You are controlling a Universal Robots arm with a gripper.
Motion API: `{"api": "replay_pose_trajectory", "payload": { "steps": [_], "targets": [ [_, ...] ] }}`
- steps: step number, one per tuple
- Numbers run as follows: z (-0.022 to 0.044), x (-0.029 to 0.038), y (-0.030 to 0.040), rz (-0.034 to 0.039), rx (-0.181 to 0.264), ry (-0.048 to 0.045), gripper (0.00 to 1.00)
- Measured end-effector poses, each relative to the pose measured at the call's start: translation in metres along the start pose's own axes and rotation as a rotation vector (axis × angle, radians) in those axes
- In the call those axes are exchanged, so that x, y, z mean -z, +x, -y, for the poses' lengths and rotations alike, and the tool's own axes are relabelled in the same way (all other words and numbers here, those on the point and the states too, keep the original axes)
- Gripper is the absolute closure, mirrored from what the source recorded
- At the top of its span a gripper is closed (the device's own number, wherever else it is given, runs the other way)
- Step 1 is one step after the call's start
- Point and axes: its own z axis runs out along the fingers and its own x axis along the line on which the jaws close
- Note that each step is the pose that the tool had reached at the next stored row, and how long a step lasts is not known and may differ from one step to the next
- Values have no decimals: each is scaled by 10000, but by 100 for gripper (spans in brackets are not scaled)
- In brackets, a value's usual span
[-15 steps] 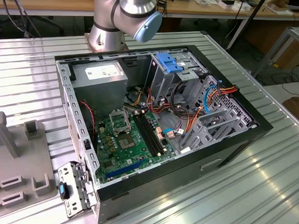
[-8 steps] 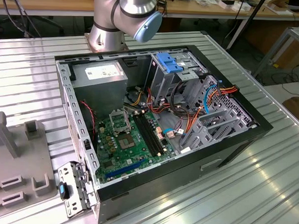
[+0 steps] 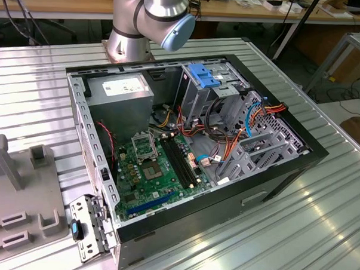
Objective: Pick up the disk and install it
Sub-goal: 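Pick up the disk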
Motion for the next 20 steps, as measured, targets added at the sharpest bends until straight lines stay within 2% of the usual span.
{"api": "replay_pose_trajectory", "payload": {
  "steps": [9, 13, 17, 20],
  "targets": [
    [-1, 136, -3, -146, -1, 2, 63],
    [-1, 192, -3, -175, -1, 3, 63],
    [-2, 284, -5, -206, -1, 3, 63],
    [-2, 327, -5, -220, -1, 3, 63]
  ]
}}
